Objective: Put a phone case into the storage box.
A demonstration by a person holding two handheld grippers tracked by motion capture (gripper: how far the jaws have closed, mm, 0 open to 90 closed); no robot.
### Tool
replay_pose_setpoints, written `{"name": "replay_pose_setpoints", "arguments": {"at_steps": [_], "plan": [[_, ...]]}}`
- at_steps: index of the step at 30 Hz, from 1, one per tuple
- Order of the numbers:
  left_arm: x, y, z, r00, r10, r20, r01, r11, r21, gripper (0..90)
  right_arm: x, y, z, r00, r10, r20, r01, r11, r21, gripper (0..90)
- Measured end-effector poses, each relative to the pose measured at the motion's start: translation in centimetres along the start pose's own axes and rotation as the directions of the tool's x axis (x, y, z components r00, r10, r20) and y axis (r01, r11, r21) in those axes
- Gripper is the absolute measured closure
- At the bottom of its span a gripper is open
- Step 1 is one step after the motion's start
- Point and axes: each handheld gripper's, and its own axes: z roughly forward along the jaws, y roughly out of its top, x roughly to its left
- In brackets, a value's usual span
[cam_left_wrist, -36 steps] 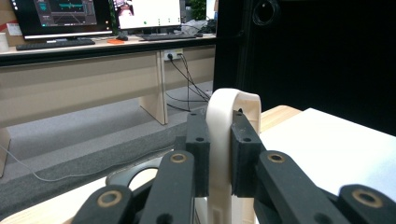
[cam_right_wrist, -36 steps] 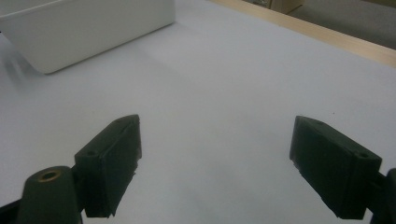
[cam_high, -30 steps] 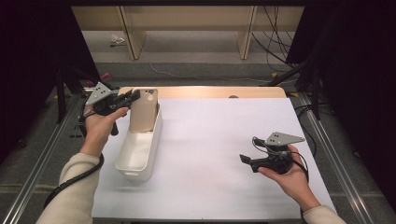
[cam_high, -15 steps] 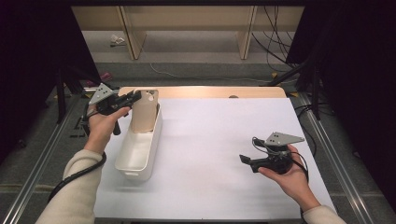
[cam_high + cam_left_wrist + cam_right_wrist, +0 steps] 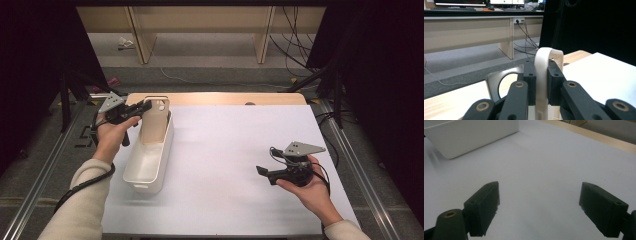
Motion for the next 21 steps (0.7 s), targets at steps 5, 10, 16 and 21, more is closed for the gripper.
{"name": "replay_pose_setpoints", "arguments": {"at_steps": [5,10,16,21], "plan": [[0.2,-0.6,0.4,0.9999,-0.011,-0.002,0.011,0.9998,0.014,80.3,0.0,0.0,0.0,1.0000,0.001,-0.001,-0.001,1.000,0.000,17.7],[0.5,-1.1,0.7,0.9999,-0.015,-0.006,0.015,0.9996,0.022,80.3,0.0,0.0,0.1,1.0000,0.003,-0.002,-0.003,1.000,0.000,17.7],[0.9,-1.4,0.9,0.9997,-0.026,-0.006,0.026,0.9993,0.027,80.3,0.0,-0.1,0.1,1.0000,0.004,-0.003,-0.004,1.000,0.002,17.7],[0.9,-1.5,1.2,0.9997,-0.022,-0.006,0.023,0.9991,0.036,80.2,-0.1,-0.1,0.1,1.0000,0.003,-0.003,-0.003,1.000,0.003,17.7]]}}
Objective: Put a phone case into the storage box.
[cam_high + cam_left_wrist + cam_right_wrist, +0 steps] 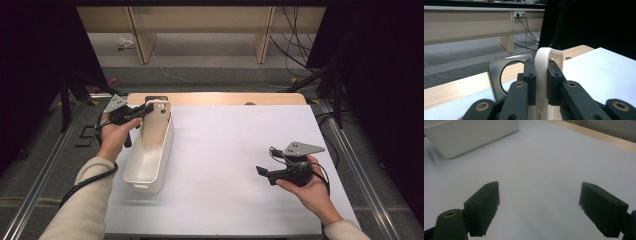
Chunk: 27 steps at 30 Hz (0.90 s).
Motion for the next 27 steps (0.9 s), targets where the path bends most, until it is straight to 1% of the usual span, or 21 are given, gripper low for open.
{"name": "replay_pose_setpoints", "arguments": {"at_steps": [18,26,27], "plan": [[0.49,-0.37,0.58,0.9997,-0.017,-0.015,0.017,0.9998,0.012,79.9,0.01,0.00,-0.01,1.0000,0.000,0.000,0.000,1.000,-0.001,17.7],[0.76,-0.30,0.71,0.9997,-0.004,-0.025,0.004,0.9996,0.026,78.9,-0.02,-0.01,0.00,1.0000,-0.001,-0.001,0.001,1.000,0.001,17.7],[0.81,-0.27,0.72,0.9995,0.006,-0.031,-0.005,0.9994,0.033,78.5,-0.03,-0.01,0.01,1.0000,-0.001,0.000,0.001,1.000,0.001,17.7]]}}
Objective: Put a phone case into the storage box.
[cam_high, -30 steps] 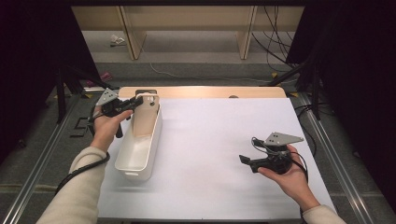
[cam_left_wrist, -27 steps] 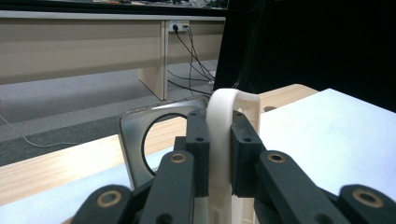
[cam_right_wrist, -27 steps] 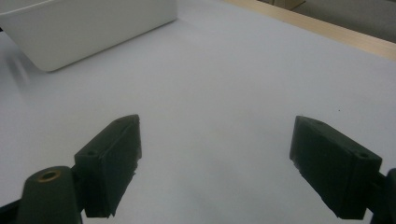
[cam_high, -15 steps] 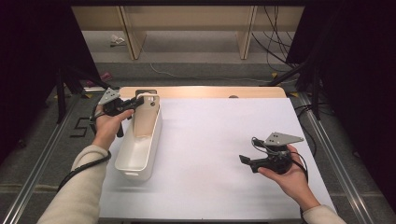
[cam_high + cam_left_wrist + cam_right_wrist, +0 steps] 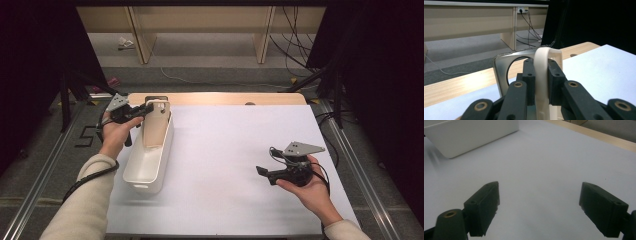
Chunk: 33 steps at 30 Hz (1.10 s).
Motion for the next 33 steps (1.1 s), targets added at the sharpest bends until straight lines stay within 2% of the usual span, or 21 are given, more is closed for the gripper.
{"name": "replay_pose_setpoints", "arguments": {"at_steps": [8,13,17,20,21,22,24,26,27,29,31,32,33], "plan": [[0.0,0.4,0.1,0.9969,0.056,-0.055,-0.052,0.9965,0.065,73.9,0.0,0.0,0.0,1.0000,-0.001,-0.001,0.001,1.000,0.001,17.7],[-0.1,0.6,0.4,0.9902,0.106,-0.091,-0.096,0.9893,0.110,70.6,0.0,0.0,0.0,1.0000,0.000,-0.002,0.000,1.000,0.001,17.6],[-0.4,0.9,0.7,0.9760,0.168,-0.138,-0.145,0.9753,0.167,65.9,0.0,0.0,0.0,1.0000,0.000,-0.003,0.000,1.000,0.001,17.5],[-0.7,1.1,0.9,0.9611,0.215,-0.174,-0.178,0.9628,0.203,60.3,0.0,0.0,0.0,1.0000,-0.001,-0.002,0.001,1.000,0.001,17.5],[-0.8,1.2,0.9,0.9552,0.224,-0.194,-0.182,0.9597,0.214,56.9,0.0,0.0,0.0,1.0000,0.000,-0.003,0.000,1.000,0.001,17.6],[-0.8,1.3,0.9,0.9523,0.229,-0.201,-0.183,0.9573,0.223,53.0,0.0,0.0,0.0,1.0000,0.000,-0.003,0.000,1.000,0.001,17.5],[-1.1,1.5,1.0,0.9454,0.243,-0.217,-0.183,0.9476,0.262,43.3,0.0,0.0,0.0,1.0000,0.000,-0.002,0.000,1.000,0.000,17.5],[-1.3,1.7,0.9,0.9405,0.244,-0.237,-0.173,0.9437,0.282,33.2,0.0,0.0,0.0,1.0000,0.000,-0.003,0.000,1.000,0.002,17.5],[-1.3,1.9,0.8,0.9418,0.236,-0.240,-0.164,0.9445,0.284,30.5,0.0,0.0,0.0,1.0000,0.000,-0.003,0.000,1.000,0.002,17.6],[-1.5,2.2,0.6,0.9482,0.209,-0.239,-0.135,0.9472,0.291,23.7,0.0,0.0,0.0,1.0000,0.001,-0.002,-0.001,1.000,0.001,17.5],[-1.7,2.4,0.2,0.9512,0.206,-0.230,-0.132,0.9447,0.300,20.5,0.0,0.0,0.0,1.0000,0.001,-0.002,-0.001,1.000,-0.001,17.5],[-1.8,2.6,0.0,0.9543,0.194,-0.228,-0.121,0.9469,0.298,19.0,0.0,0.0,0.0,1.0000,0.001,-0.002,-0.001,1.000,0.001,17.5],[-2.0,2.7,-0.4,0.9590,0.173,-0.225,-0.105,0.9524,0.286,16.9,0.0,0.0,0.0,1.0000,0.001,-0.002,-0.001,1.000,0.001,17.5]]}}
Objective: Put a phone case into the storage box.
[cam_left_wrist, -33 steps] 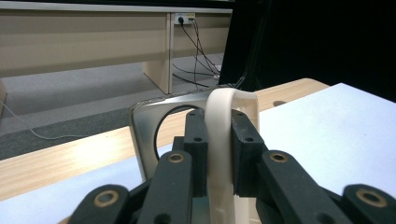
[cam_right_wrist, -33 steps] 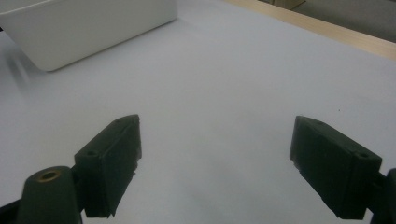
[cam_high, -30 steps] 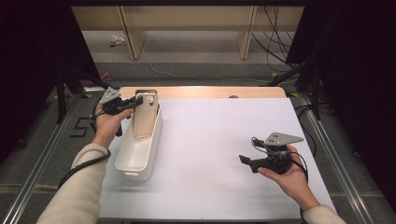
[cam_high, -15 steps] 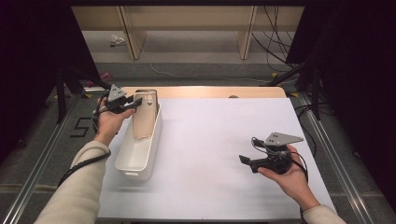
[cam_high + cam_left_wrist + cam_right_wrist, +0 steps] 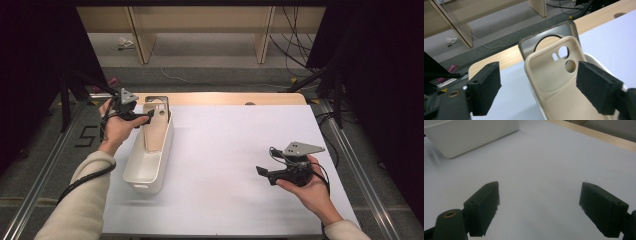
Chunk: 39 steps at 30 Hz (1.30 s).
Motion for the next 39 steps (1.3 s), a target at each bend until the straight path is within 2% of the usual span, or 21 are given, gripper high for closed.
{"name": "replay_pose_setpoints", "arguments": {"at_steps": [4,8,10,14,18,24,29,33,34,36,39], "plan": [[-0.5,-0.1,-1.9,0.9991,-0.008,0.043,0.009,0.9999,-0.006,14.0,0.0,0.0,0.0,1.0000,0.002,0.001,-0.002,1.000,-0.002,17.4],[-1.1,-0.8,-4.2,0.9945,-0.043,0.096,0.048,0.9979,-0.045,11.5,0.0,0.0,0.0,1.0000,0.003,0.001,-0.003,1.000,-0.002,17.4],[-1.6,-1.2,-5.3,0.9929,-0.042,0.111,0.048,0.9974,-0.053,10.4,0.1,0.0,0.0,1.0000,0.003,0.001,-0.003,1.000,-0.002,17.4],[-2.7,-2.2,-7.7,0.9835,-0.056,0.172,0.070,0.9948,-0.074,8.8,0.1,0.0,0.0,1.0000,0.004,0.001,-0.004,1.000,-0.001,17.4],[-3.6,-3.1,-9.2,0.9801,-0.039,0.194,0.056,0.9951,-0.082,8.2,0.1,0.0,0.0,1.0000,0.004,0.001,-0.004,1.000,0.001,17.3],[-5.1,-4.2,-10.6,0.9756,-0.010,0.219,0.035,0.9936,-0.107,8.7,0.0,0.0,0.0,1.0000,0.009,0.000,-0.009,1.000,0.001,17.0],[-6.3,-5.2,-11.7,0.9694,-0.003,0.245,0.038,0.9899,-0.137,9.8,0.0,0.0,0.0,0.9999,0.011,-0.001,-0.011,1.000,-0.003,16.9],[-7.4,-6.5,-12.6,0.9653,0.000,0.261,0.046,0.9841,-0.171,10.2,0.0,0.0,0.0,1.0000,0.009,-0.003,-0.009,1.000,-0.003,16.9],[-7.8,-6.9,-12.8,0.9621,-0.001,0.273,0.052,0.9821,-0.181,10.2,0.0,0.0,0.0,1.0000,0.009,-0.003,-0.009,1.000,-0.005,16.9],[-8.4,-7.6,-13.0,0.9582,0.003,0.286,0.053,0.9811,-0.186,10.1,0.1,0.0,0.0,1.0000,0.007,-0.004,-0.007,1.000,-0.003,16.9],[-8.9,-8.2,-13.0,0.9557,0.015,0.294,0.043,0.9804,-0.192,10.1,0.1,0.0,0.0,0.9999,0.009,-0.007,-0.009,1.000,-0.005,16.8]]}}
